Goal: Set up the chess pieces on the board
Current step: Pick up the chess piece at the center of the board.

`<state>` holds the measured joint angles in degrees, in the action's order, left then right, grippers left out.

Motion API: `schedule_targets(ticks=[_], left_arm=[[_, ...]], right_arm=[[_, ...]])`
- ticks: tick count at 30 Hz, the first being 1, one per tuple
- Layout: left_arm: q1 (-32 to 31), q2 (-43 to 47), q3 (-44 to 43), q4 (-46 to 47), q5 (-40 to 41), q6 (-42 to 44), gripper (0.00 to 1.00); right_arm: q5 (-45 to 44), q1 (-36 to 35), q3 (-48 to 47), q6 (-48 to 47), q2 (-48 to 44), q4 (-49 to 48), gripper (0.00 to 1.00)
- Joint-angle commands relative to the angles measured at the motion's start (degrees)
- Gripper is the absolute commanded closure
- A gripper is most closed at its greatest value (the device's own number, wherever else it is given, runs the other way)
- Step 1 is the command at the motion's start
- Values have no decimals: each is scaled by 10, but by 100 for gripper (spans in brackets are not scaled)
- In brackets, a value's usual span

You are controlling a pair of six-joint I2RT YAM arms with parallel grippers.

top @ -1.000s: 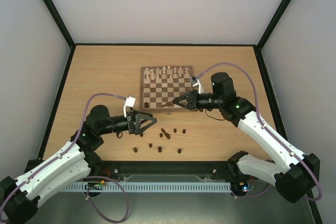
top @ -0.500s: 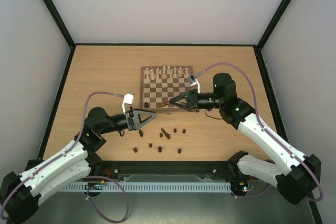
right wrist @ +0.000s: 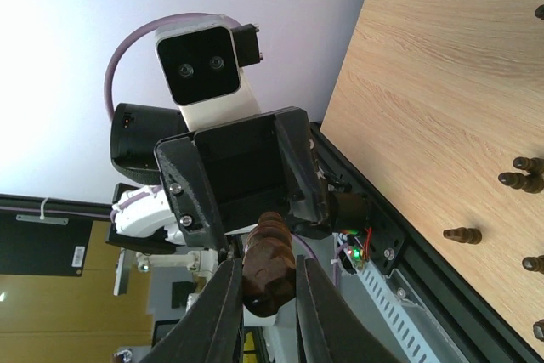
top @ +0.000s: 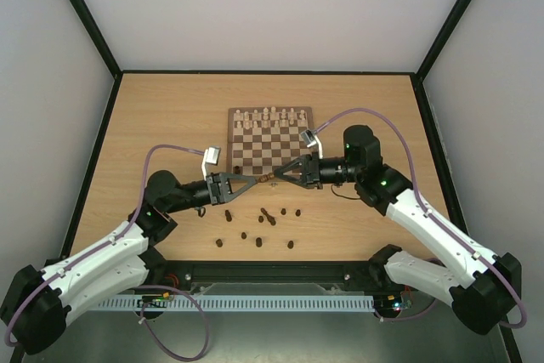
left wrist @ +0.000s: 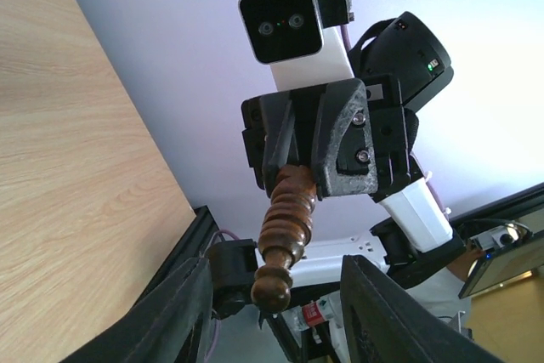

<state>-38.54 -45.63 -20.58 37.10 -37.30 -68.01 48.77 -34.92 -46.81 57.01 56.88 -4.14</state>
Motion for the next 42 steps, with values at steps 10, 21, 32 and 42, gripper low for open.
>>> schedule_targets(ticks=[10,21,32,42], left_arm=[[3,1,6,28,-7,-6,63],[1,-16,6,27,-11,-1,63],[6,-27,-28,-66,-1,41,89],[101,-38,-169,-487,87,249,88]], right_arm=[[5,-4,8,-1,-2,-12,87],[7,-6,4,2,18,-26,87],[-31,-6,-13,-47,28,44,87],[-268,-7,-148,-235,99,318,87]])
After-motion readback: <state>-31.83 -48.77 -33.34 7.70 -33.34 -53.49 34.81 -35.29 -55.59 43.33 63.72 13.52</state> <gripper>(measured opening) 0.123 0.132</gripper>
